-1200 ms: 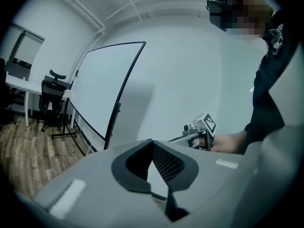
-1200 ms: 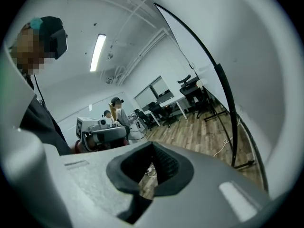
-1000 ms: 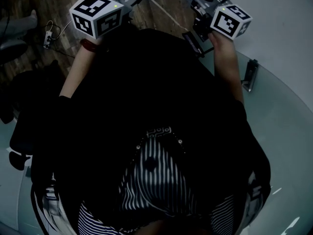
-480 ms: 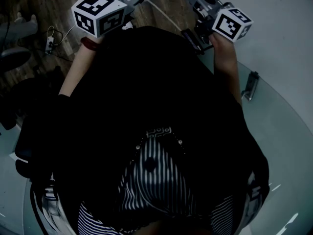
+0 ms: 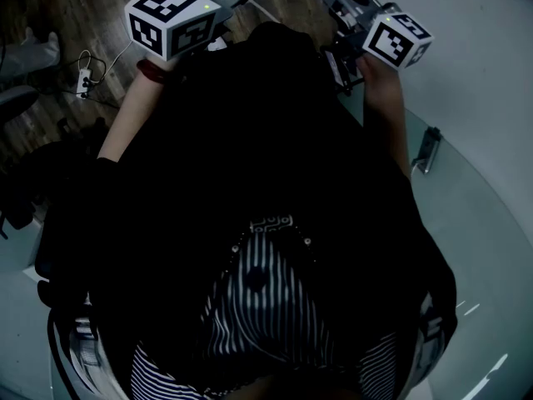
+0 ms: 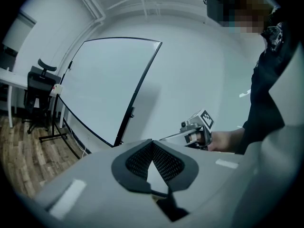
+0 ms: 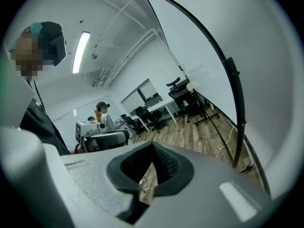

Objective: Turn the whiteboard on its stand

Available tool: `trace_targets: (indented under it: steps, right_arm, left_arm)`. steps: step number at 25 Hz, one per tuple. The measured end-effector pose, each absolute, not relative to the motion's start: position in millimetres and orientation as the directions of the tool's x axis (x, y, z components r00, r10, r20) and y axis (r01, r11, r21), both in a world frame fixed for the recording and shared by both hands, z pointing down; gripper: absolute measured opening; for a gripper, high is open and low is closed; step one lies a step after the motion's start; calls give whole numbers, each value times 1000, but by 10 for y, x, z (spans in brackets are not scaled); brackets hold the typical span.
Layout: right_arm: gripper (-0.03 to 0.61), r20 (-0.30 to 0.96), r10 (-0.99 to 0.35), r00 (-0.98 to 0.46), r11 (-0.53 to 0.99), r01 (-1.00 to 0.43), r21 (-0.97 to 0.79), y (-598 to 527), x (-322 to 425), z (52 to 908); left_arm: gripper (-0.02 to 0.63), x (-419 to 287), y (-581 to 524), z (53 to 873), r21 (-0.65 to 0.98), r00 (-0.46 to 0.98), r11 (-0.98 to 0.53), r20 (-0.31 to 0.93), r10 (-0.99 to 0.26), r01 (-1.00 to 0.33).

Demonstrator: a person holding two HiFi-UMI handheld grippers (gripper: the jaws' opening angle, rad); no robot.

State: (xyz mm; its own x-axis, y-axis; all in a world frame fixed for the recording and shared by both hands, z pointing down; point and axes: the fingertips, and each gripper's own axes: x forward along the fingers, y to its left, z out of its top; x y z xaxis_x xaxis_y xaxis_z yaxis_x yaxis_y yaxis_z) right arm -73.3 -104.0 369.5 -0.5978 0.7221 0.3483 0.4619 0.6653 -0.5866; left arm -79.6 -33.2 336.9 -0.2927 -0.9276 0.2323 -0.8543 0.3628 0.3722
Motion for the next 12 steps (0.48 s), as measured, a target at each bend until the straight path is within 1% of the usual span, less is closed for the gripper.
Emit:
trace_targets:
  steps: [5,12]
  right_arm:
    - [2,335,721,-606,664,468,-583,-1049,-795,3683]
    - [2,314,742,-592,644,502,-577,-1063,-998,3628]
  left_arm:
    - [0,-777,-363,3359,351,-261,334,240,-935,-875]
    - [0,-930,-355,3217,316,-309,371,230,-923,-873]
